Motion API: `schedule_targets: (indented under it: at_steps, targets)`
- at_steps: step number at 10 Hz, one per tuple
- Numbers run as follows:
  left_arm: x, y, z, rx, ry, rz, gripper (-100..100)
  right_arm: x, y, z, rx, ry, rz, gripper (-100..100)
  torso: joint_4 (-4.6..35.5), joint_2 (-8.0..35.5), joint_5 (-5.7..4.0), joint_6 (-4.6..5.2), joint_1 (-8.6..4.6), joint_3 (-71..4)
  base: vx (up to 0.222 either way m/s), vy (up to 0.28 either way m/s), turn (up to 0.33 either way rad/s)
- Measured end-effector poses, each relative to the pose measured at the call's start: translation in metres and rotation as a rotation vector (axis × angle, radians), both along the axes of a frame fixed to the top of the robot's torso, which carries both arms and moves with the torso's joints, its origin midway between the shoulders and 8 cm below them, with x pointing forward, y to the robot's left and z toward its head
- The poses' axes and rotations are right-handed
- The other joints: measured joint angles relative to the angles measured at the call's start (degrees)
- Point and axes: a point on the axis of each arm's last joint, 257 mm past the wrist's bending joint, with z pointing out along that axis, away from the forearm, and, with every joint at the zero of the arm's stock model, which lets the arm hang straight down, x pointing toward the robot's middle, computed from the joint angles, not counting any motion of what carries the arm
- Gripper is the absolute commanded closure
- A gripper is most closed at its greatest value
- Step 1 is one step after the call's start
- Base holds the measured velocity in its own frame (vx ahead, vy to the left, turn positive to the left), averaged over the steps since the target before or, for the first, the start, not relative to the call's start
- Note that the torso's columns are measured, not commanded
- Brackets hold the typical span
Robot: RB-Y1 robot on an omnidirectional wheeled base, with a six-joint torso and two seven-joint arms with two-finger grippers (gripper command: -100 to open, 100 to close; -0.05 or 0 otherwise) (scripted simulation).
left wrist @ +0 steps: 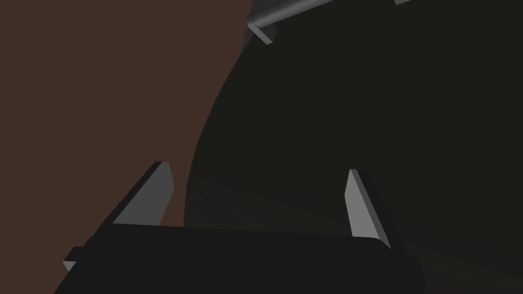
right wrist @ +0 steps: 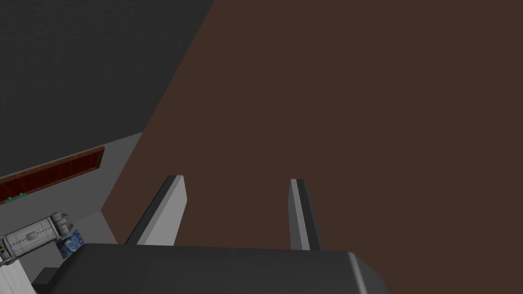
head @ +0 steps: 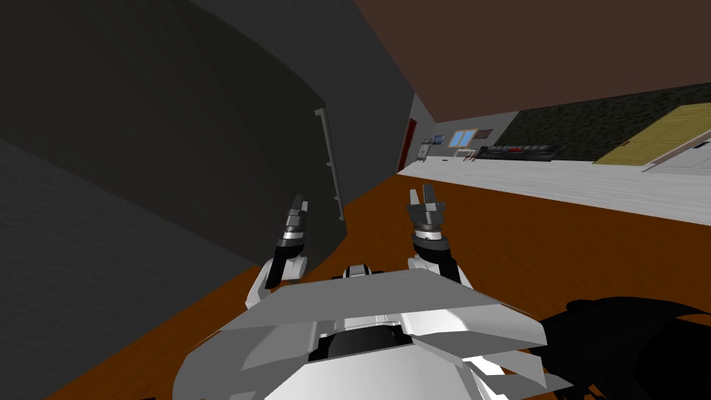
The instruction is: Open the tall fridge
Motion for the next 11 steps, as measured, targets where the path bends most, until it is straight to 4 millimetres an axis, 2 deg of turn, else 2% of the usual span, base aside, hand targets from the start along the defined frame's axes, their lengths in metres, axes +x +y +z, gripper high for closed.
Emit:
schedule_targets:
  at_steps: [1,5,11]
  targets:
    - [0.010,-0.007,-0.006,0.001,0.021,-0.011,-100,0.000,0.000,0.000,0.000,0.000,0.000,0,-0.01,-0.01,0.02,0.00,0.06,0.00,0.005,0.041,-0.057]
    - [0.039,-0.019,-0.009,0.010,0.060,-0.038,-100,0.000,0.000,0.000,0.000,0.000,0.000,0,-0.01,-0.04,0.01,0.00,0.04,-0.03,0.011,0.039,-0.073]
    - [0.090,-0.050,-0.016,0.038,0.155,-0.083,-100,0.000,0.000,0.000,0.000,0.000,0.000,0,-0.02,-0.05,0.02,0.00,0.05,-0.03,0.008,0.051,-0.070]
